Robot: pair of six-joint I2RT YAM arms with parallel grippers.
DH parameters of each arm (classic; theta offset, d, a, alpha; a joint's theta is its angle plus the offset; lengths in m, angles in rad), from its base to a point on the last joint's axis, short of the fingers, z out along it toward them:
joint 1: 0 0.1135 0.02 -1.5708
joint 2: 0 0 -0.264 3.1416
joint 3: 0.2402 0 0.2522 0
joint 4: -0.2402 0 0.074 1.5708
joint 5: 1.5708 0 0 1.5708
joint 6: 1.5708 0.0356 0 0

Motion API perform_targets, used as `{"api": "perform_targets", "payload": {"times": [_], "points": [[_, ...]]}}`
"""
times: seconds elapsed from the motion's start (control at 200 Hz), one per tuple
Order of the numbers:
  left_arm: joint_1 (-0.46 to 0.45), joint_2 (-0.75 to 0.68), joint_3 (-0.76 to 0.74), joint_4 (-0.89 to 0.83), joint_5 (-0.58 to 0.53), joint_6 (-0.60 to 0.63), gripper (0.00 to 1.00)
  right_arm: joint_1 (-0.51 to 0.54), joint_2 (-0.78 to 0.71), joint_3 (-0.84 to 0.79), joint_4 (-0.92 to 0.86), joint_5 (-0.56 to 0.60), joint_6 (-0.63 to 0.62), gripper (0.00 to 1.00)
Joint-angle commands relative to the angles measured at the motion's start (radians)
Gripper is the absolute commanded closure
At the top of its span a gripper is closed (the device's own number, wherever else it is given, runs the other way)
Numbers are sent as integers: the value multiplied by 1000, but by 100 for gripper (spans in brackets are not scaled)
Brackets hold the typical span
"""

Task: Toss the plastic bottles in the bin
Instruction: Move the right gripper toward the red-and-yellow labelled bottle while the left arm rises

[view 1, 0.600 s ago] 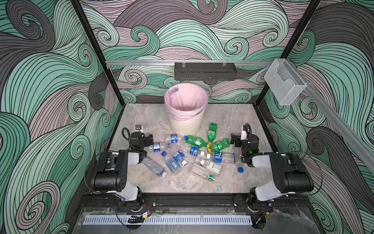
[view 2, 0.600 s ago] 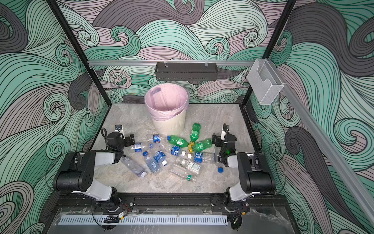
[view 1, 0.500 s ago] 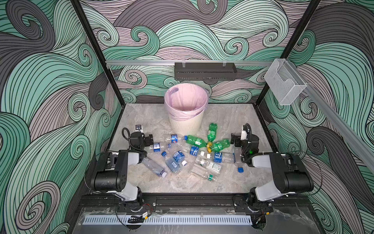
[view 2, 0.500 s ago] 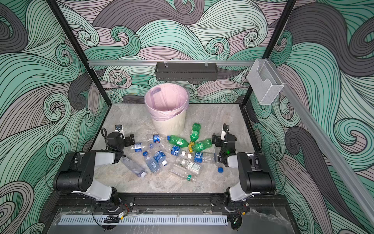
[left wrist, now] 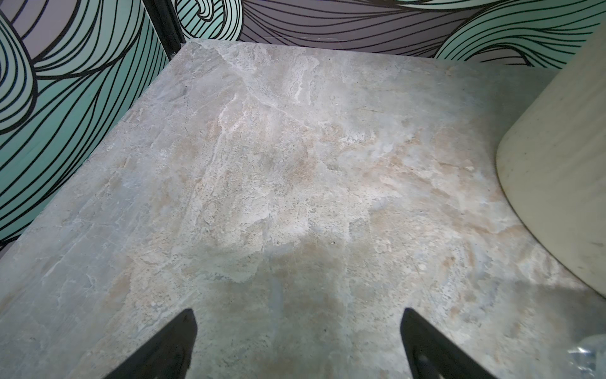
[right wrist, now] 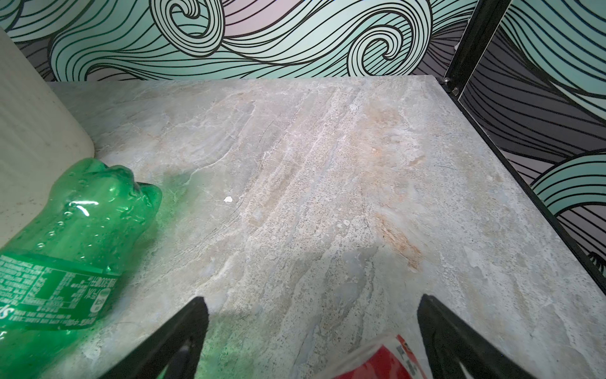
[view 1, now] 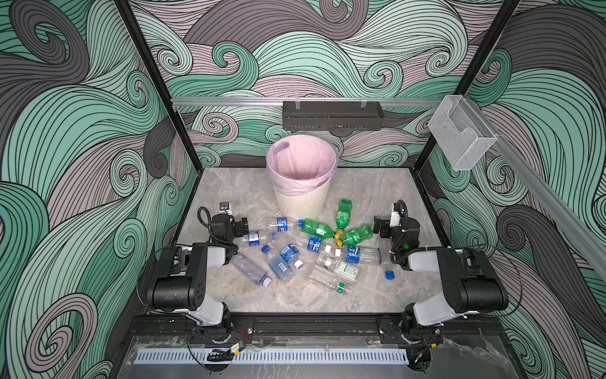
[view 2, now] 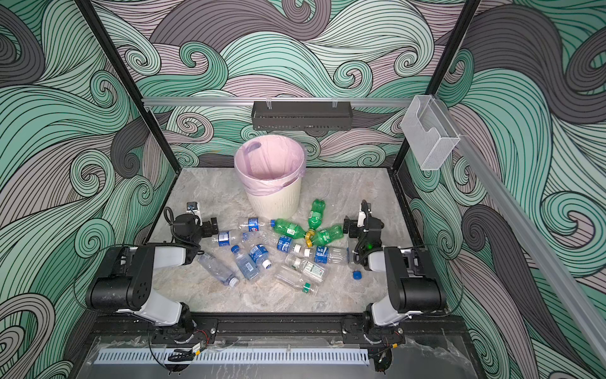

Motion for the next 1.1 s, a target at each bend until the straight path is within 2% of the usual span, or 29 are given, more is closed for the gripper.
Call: {"api": "perform_targets", "payload": {"times": [0.0,0.565,0.706,0.911,1.096], "points": [[8,-12,29,-2,13,8,1,-4,-3,21,3,-10,-9,1],[8,-15,24,1,13,8,1,-4,-5,18,4,-9,-9,1],[7,-22,22,1,-16,-4,1,-4,-9,14,10,-7,-10,1],[5,-112,37,-108,-54,-15,1,-4,-17,12,18,7,-3,1],[-8,-265,65,-283,-100,-42,1,-4,-165,80,-231,21,0,1]]}}
